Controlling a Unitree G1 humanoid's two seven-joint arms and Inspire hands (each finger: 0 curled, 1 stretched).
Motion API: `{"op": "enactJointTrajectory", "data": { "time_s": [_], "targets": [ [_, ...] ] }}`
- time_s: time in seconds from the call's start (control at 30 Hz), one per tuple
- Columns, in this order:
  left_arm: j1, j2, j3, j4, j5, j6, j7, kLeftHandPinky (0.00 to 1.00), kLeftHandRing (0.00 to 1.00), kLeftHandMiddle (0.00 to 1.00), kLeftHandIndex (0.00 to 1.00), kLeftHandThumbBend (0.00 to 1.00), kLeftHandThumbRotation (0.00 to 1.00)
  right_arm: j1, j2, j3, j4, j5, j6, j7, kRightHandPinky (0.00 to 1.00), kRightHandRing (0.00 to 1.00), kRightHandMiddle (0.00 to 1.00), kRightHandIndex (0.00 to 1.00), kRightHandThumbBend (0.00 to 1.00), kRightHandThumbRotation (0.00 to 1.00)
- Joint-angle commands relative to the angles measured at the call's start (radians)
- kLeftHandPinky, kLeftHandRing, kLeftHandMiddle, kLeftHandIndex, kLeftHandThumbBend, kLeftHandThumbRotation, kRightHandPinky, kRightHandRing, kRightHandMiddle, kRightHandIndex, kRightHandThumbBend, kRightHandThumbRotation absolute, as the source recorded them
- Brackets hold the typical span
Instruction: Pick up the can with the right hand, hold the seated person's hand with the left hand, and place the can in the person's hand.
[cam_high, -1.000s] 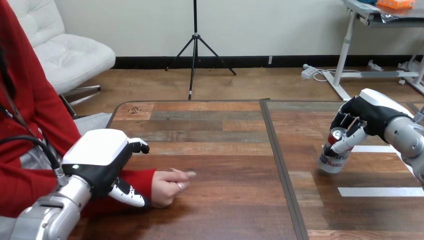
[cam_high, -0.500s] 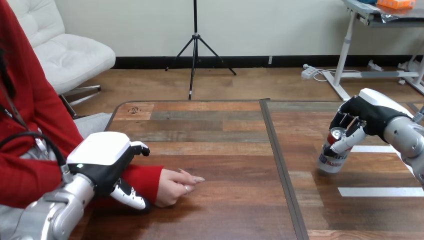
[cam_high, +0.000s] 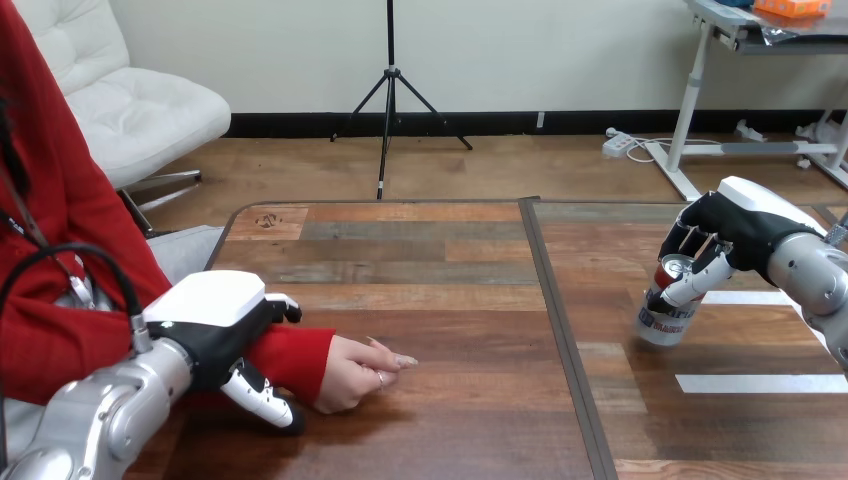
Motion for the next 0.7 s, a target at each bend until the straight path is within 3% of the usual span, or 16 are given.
{"op": "enactJointTrajectory", "data": {
  "time_s": [0.0, 0.67],
  "targets": [
    [-0.093, 0.017, -0.019, 0.022, -0.007, -0.003, -0.006, 0.81, 0.82, 0.83, 0.82, 1.00, 0.34, -0.075, -0.030, -0.020, -0.043, 0.014, -0.008, -0.014, 0.50, 0.52, 0.54, 0.48, 0.81, 0.00],
    [-0.141, -0.001, -0.083, 0.105, 0.049, -0.002, 0.068, 0.77, 0.79, 0.80, 0.79, 0.99, 0.20, -0.071, -0.030, -0.024, -0.041, 0.019, -0.024, -0.016, 0.53, 0.55, 0.55, 0.48, 0.81, 0.00]
  ]
}}
